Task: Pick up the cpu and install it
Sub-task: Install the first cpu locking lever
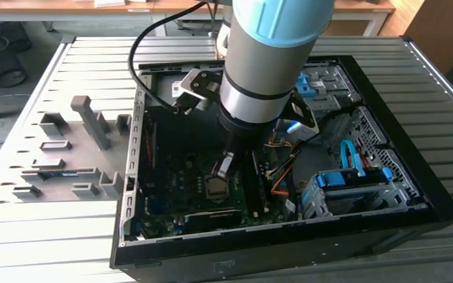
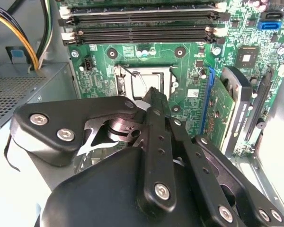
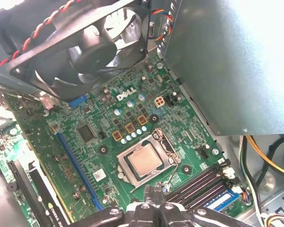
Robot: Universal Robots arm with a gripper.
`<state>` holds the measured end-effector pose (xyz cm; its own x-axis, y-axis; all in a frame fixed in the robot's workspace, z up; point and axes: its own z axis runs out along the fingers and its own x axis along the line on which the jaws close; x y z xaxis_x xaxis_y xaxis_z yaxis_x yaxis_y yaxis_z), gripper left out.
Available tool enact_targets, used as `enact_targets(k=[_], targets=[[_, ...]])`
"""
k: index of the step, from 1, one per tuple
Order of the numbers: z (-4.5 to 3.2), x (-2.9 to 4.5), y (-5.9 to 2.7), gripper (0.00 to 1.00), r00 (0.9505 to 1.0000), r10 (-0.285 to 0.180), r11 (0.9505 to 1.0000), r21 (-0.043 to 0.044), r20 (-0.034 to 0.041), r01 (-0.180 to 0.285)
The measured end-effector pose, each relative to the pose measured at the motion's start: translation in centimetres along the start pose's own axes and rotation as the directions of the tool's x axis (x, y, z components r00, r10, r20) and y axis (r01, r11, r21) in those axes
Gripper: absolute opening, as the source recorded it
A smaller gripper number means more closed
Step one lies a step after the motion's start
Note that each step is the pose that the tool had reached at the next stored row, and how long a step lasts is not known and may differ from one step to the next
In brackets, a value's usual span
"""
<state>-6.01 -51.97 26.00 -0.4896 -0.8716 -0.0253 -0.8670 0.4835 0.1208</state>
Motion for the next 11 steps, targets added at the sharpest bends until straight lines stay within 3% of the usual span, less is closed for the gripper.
enact_targets(k=[5, 9, 11], targets=[[-0.14, -0.57, -0.94, 0.1, 1.0, -0.002, 0.9997, -0.0261, -0.0053, 0.002], [-0.07, -1.24, -1.99, 0.1, 0.9999, -0.001, 0.9987, -0.0503, -0.0163, 0.0], [0.15, -1.56, -2.38, 0.1, 0.9998, 0.0, 0.9984, -0.0573, -0.0204, -0.001]])
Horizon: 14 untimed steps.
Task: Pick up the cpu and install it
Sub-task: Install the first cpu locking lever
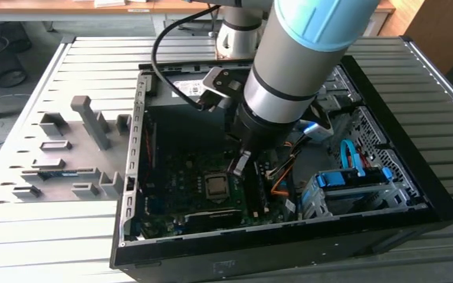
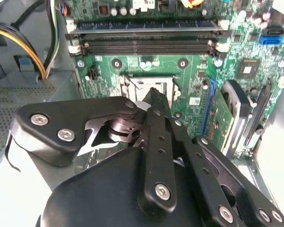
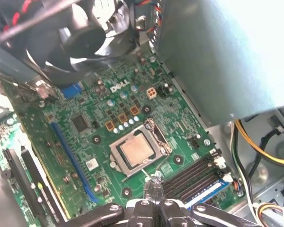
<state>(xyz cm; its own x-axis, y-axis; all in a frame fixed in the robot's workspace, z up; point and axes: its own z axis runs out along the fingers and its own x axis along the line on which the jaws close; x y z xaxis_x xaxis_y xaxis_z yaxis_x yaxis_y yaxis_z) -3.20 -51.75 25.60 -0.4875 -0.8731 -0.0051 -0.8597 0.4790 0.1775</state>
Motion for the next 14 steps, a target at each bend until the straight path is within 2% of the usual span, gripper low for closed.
enact_targets(k=[8, 14], targets=[[1.55, -1.32, 0.32, 0.1, 1.0, -0.003, 1.0, -0.0007, -0.0019, 0.003], [2.54, -1.38, 0.28, 0.1, 0.9987, -0.05, 0.9987, -0.0011, -0.0105, 0.05]])
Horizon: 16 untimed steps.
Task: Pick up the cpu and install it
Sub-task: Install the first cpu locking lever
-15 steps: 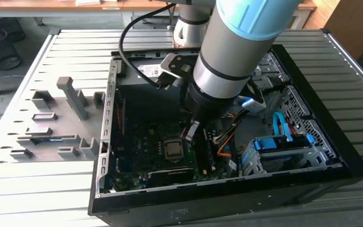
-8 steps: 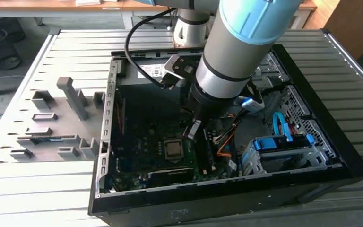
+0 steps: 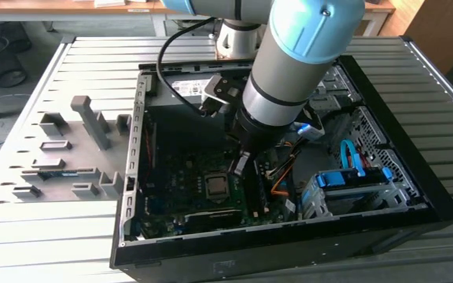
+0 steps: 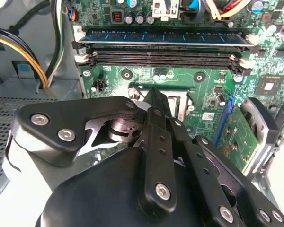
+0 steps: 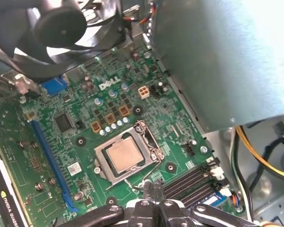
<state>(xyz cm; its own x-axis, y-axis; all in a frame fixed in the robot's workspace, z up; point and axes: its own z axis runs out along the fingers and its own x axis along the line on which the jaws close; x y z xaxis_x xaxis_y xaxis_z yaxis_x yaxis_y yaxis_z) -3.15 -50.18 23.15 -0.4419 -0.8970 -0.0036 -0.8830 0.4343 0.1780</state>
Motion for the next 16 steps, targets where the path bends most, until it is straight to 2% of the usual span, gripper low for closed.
enact_targets(k=[4, 7, 12, 16], targets=[[0.2, -0.38, 0.24, 0.1, 0.9998, -0.02, 0.9998, -0.0001, -0.0036, 0.02], [0.22, -0.52, 0.3, 0.1, 0.9986, -0.052, 0.9986, -0.0005, -0.0092, 0.052], [0.21, -0.52, 0.31, 0.1, 0.9906, -0.134, 0.9909, -0.0021, -0.0245, 0.134], [0.24, -0.72, 0.44, 0.1, 0.9851, -0.169, 0.9856, -0.0032, -0.0308, 0.169]])
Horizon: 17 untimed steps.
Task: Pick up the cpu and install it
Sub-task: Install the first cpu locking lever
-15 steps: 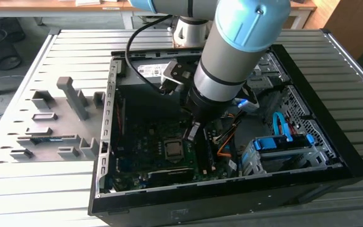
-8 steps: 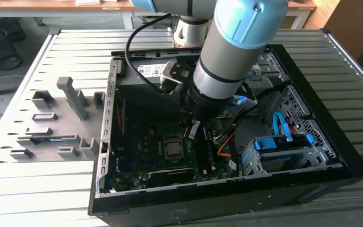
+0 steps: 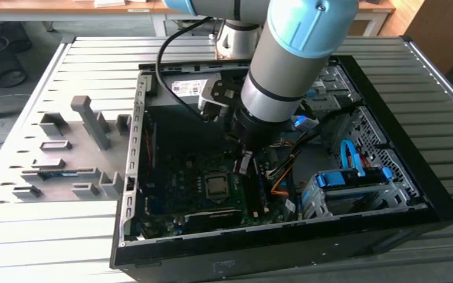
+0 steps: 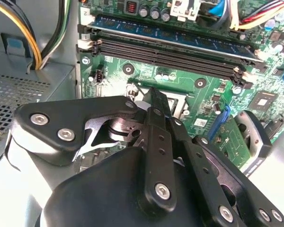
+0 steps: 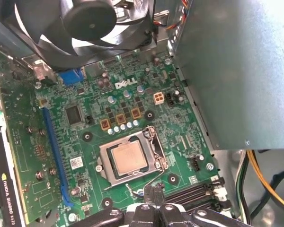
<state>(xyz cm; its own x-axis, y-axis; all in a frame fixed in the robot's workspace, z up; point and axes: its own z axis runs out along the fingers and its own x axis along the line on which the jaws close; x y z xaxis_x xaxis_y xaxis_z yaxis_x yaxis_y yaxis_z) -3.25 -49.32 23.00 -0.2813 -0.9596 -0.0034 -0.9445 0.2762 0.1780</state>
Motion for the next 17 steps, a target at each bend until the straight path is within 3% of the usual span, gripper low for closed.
enact_targets(k=[6, 10, 15, 16, 17], targets=[[0.23, -0.77, 0.59, 0.1, 0.9999, -0.014, 0.9999, 0.0, -0.0023, 0.014], [0.42, -0.86, 1.32, 0.1, 0.9999, -0.016, 0.9999, 0.0008, -0.0023, 0.016], [0.42, -0.84, 1.38, 0.1, 0.9999, -0.017, 0.9999, 0.0009, -0.0025, 0.017], [0.43, -0.84, 1.38, 0.1, 0.9999, -0.017, 0.9999, 0.0021, -0.0024, 0.017], [0.44, -0.84, 1.38, 0.1, 0.9999, -0.017, 0.9998, 0.0133, 0.0004, 0.017]])
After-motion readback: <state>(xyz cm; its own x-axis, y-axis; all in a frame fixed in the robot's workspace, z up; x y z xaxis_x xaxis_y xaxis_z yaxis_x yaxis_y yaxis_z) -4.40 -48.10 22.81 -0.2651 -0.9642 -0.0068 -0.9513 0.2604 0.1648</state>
